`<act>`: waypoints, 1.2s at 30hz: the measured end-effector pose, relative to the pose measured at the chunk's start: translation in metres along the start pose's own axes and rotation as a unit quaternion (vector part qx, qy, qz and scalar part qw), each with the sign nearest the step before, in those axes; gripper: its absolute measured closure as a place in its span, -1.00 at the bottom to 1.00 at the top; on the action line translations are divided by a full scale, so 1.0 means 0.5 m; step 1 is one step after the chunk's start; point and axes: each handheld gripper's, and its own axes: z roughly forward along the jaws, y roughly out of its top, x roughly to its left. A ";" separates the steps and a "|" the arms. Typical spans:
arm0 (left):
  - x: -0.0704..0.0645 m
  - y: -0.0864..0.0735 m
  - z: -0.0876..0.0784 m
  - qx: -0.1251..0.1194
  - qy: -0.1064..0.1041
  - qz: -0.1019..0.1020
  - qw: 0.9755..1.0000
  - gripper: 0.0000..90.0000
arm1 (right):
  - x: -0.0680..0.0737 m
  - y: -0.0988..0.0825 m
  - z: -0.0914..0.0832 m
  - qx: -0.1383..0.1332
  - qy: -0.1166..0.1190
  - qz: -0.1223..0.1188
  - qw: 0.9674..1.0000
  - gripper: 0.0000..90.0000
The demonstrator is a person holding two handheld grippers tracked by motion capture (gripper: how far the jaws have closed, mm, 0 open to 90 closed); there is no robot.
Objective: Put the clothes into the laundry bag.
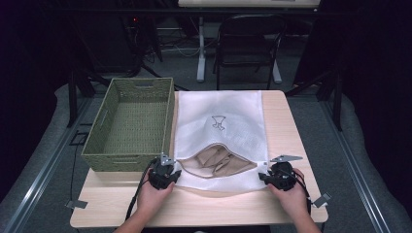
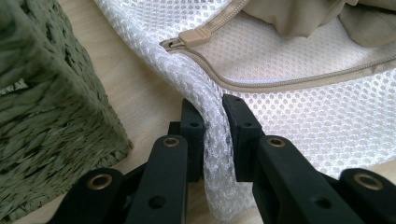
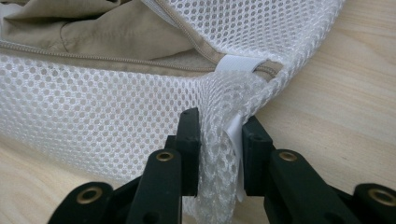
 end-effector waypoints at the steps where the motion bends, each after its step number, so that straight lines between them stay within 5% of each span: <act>1: 0.000 0.000 0.000 0.000 0.000 0.000 1.000 0.76 | 0.000 0.001 -0.001 0.000 -0.001 -0.002 1.000 0.66; 23: 0.000 0.002 0.000 -0.004 0.000 -0.004 1.000 0.77 | 0.004 0.010 -0.009 -0.010 0.012 -0.017 1.000 0.77; 33: 0.011 0.012 -0.009 -0.009 -0.033 -0.049 0.998 0.77 | 0.021 0.035 -0.020 0.000 0.011 -0.051 0.999 0.79; 36: 0.010 0.016 -0.014 -0.007 -0.028 -0.042 0.999 0.77 | 0.026 0.045 -0.018 0.010 0.007 -0.061 0.998 0.80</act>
